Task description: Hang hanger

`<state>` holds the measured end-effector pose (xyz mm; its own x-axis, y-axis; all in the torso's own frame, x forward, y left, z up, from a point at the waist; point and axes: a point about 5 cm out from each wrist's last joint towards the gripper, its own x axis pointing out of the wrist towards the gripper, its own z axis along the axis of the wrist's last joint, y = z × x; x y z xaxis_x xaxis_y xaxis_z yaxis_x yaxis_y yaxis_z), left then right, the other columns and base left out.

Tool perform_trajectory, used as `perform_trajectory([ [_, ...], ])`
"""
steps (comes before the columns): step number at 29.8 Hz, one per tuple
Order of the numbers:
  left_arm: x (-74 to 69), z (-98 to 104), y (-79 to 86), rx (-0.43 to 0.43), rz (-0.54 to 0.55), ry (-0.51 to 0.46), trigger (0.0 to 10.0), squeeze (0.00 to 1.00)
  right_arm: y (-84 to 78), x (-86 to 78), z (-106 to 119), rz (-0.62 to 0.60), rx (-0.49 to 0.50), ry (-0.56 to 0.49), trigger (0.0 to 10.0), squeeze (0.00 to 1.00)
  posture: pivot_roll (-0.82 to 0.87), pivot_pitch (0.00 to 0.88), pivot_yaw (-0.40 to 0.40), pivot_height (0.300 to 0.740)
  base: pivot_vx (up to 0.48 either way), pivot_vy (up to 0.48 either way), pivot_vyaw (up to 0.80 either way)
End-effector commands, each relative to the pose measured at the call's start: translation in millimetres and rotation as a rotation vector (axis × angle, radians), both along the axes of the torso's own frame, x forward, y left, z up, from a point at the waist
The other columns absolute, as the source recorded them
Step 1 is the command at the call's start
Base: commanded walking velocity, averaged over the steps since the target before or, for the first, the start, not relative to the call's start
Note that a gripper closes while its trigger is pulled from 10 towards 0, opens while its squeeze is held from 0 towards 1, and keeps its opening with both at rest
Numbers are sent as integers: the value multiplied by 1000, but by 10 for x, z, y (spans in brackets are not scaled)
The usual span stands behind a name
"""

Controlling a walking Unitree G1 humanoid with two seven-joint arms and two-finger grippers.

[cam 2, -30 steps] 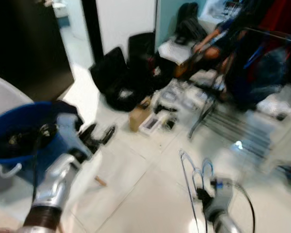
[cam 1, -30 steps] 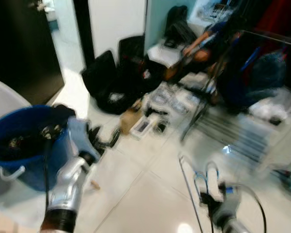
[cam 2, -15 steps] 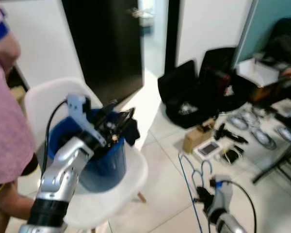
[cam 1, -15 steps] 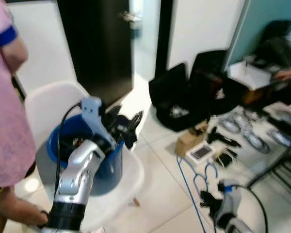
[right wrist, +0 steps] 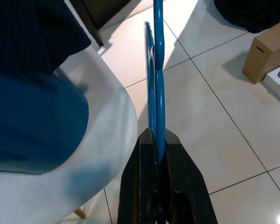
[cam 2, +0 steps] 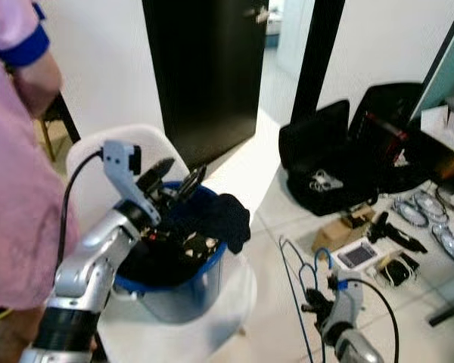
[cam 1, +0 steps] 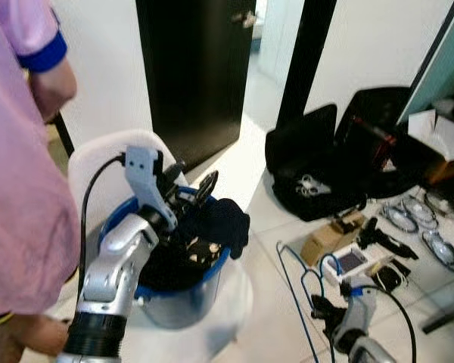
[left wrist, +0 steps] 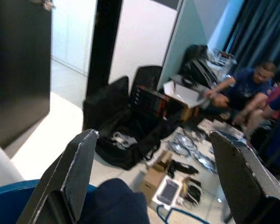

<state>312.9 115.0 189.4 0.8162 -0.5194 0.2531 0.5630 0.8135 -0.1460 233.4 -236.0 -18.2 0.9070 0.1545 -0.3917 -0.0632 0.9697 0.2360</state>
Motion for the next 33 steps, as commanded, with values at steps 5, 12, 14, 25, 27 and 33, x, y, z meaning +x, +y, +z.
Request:
perform_trajectory([
  [5,-85,-80,-85,7,-45,35,10000,0,23,-65,-45,44,-26,14,10000,0,-19,22,-59,740,0,-428,800],
  [12,-110,-91,-131,3,-61,48,10000,0,41,-82,-59,53,-21,13,10000,0,-19,22,-56,740,0,-431,800],
  [14,-104,-76,-135,-2,-59,51,10000,0,41,-93,-67,57,-21,14,10000,0,-19,21,-54,740,0,-431,800],
  [25,-93,-33,-127,-11,-31,52,10000,0,40,-112,-76,31,-4,8,10000,0,-22,24,-52,740,66,-166,766],
  [27,-97,-33,-114,-11,-27,52,10000,0,41,-101,-62,21,5,-1,10000,0,-23,30,-52,740,0,-210,306],
  [33,-104,-46,-92,-14,-21,58,10000,0,35,-76,-31,2,20,-16,10000,0,-23,33,-53,740,0,-431,0],
])
